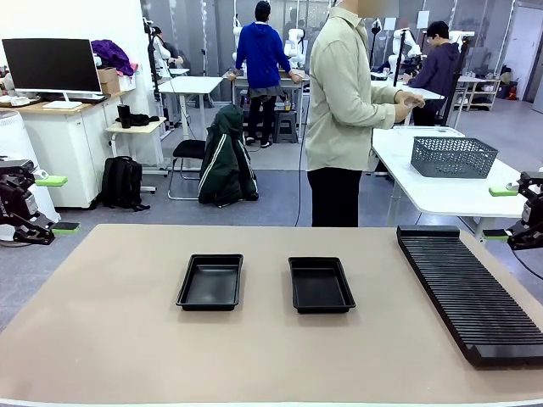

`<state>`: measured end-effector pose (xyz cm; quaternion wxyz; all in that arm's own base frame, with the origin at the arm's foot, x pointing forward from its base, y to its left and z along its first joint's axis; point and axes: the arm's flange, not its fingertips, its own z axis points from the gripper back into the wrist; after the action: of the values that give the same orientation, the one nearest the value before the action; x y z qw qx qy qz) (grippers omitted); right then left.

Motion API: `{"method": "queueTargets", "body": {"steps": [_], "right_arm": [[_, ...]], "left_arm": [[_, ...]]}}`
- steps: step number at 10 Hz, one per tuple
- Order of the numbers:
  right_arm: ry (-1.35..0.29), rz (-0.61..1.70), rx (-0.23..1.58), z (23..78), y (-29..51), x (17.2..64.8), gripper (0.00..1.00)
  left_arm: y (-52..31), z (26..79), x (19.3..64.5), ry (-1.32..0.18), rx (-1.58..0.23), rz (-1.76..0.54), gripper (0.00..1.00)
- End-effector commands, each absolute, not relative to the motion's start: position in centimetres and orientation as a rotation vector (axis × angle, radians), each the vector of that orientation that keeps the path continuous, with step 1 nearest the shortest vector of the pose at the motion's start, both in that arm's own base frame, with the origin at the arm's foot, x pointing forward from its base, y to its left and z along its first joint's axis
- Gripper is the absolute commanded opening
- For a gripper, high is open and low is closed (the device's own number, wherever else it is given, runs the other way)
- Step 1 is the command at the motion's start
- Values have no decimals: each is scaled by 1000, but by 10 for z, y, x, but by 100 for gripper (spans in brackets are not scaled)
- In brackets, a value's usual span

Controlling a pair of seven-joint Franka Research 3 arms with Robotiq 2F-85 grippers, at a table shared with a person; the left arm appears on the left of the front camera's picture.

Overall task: Inspect and transfer BCBs to ESD trays.
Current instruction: Pick up the Blank PCB from the PCB Rack and place it in the left ESD tray.

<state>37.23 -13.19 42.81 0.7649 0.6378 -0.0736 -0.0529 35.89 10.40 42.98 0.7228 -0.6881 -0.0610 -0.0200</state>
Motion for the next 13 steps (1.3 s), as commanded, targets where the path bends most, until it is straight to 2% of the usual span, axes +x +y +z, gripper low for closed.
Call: {"method": "queueTargets", "body": {"steps": [1,13], "right_arm": [[-159,-114,1386,428,-131,373,100],[-159,-114,1386,428,-131,373,100]], "left_arm": [[104,430,359,-140,-1518,-42,100],[104,430,359,-140,-1518,-42,100]]}}
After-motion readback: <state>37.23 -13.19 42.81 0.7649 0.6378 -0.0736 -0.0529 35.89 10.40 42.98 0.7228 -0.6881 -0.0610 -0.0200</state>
